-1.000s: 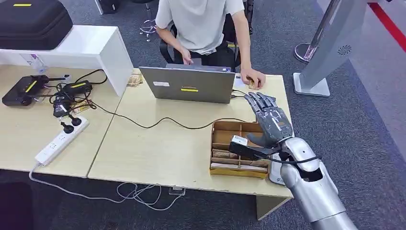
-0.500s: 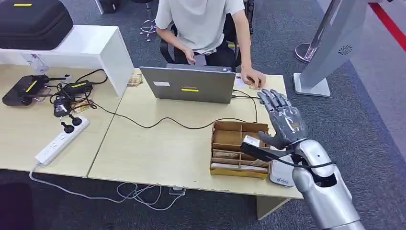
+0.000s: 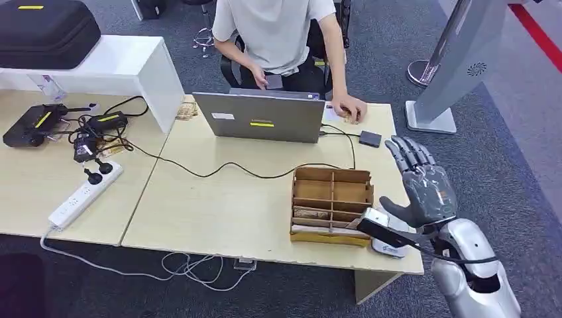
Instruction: Pass the card to the sensor for recognition and then transmit it.
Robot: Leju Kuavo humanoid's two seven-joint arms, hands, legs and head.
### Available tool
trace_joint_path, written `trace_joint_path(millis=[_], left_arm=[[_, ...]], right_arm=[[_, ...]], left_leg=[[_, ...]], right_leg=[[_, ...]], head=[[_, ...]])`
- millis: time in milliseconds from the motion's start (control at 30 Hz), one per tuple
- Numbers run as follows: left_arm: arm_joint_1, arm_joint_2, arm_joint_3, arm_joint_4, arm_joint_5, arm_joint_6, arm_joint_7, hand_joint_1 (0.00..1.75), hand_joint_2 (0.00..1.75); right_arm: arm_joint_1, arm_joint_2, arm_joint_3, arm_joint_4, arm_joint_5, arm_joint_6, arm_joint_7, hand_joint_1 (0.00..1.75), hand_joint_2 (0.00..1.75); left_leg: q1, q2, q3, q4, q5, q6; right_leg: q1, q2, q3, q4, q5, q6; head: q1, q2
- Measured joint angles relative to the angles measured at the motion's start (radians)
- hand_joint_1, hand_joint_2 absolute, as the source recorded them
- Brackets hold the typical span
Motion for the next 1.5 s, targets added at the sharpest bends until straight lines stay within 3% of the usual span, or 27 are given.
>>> trace_joint_path(millis=[1200, 1500], left_arm=[[-0.001, 0.000, 0.008, 0.000, 0.000, 0.003, -0.002, 0.00, 1.75], [-0.002, 0.000, 0.027, 0.000, 0.015, 0.015, 0.002, 0.00, 1.75]], right_arm=[[0.069, -0.005, -0.003, 0.025, -0.022, 0.029, -0.042, 0.00, 1.75], [0.176, -0.021, -0.007, -0.066, -0.033, 0.014, -0.065, 0.00, 1.75]], left_leg=[[0.000, 0.000, 0.000, 0.000, 0.000, 0.000], [0.000, -0.001, -0.001, 0.000, -0.001, 0.000]], right_leg=[[0.000, 0.000, 0.000, 0.000, 0.000, 0.000], [0.000, -0.001, 0.000, 0.000, -0.001, 0.000]], head=[[0.000, 0.000], [0.000, 0.000]])
